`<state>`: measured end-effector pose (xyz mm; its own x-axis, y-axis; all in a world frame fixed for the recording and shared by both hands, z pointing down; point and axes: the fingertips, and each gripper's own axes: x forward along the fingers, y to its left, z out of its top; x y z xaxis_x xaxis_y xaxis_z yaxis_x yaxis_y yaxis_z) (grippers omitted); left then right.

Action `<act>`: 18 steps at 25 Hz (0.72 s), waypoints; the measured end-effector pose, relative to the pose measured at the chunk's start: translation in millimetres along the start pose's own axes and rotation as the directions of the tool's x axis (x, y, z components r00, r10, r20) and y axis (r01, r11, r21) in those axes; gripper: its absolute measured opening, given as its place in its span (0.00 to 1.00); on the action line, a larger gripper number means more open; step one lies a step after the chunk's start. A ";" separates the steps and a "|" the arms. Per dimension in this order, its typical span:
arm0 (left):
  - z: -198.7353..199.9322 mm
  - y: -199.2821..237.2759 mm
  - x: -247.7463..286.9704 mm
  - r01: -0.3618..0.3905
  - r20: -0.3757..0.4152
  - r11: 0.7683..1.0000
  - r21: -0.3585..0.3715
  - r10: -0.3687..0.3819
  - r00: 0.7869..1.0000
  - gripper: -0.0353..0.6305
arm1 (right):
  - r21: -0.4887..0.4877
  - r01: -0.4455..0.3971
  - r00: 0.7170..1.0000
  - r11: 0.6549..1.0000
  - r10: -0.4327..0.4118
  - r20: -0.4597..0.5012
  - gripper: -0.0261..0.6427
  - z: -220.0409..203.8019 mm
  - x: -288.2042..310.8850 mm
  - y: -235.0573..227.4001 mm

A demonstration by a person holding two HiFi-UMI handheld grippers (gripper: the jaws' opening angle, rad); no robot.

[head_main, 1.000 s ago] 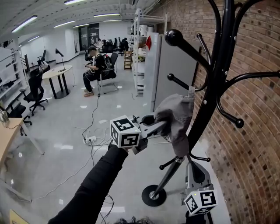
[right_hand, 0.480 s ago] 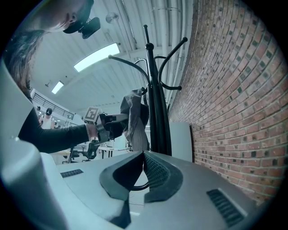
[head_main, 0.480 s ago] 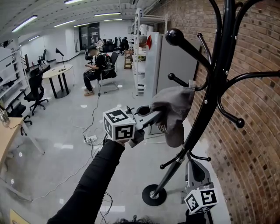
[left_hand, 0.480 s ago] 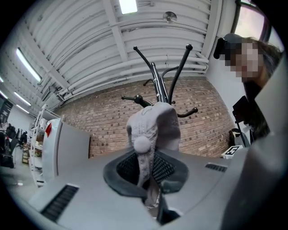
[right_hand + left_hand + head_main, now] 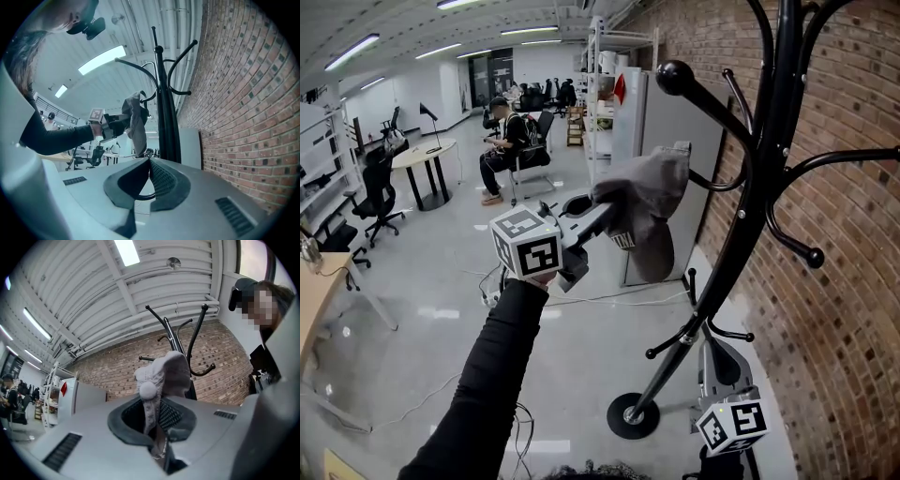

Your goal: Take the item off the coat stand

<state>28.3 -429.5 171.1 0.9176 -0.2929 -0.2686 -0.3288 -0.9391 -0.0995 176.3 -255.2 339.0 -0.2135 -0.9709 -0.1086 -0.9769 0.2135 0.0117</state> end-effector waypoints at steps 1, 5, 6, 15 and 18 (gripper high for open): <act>2.2 2.4 -1.3 -0.009 0.003 1.000 0.004 0.009 1.000 0.10 | 0.000 -0.003 1.000 1.000 0.003 0.001 0.05 0.0 0.6 0.0; 8.8 13.7 -3.6 -0.045 0.016 0.999 -0.002 0.045 0.999 0.10 | -0.001 -0.012 1.000 1.000 0.012 0.000 0.05 -0.7 3.6 -0.2; 10.0 15.4 -3.2 -0.049 0.015 0.999 -0.002 0.049 0.999 0.10 | -0.001 -0.014 1.000 1.000 0.014 -0.001 0.05 -1.0 4.0 0.3; 24.6 17.8 -4.8 -0.071 0.030 0.997 0.002 0.071 0.997 0.10 | 0.005 0.000 1.000 1.000 0.000 0.005 0.05 2.0 -2.6 2.0; 27.4 23.4 -13.0 -0.092 0.031 0.996 0.002 0.092 0.995 0.10 | 0.007 0.007 1.000 1.000 -0.007 0.005 0.05 3.0 -5.0 0.3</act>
<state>2.6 -442.8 146.0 0.8763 -0.3720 -0.3060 -0.4121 -0.9080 -0.0762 177.1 -250.0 336.5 -0.2066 -0.9718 -0.1140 -0.9782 0.2075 0.0038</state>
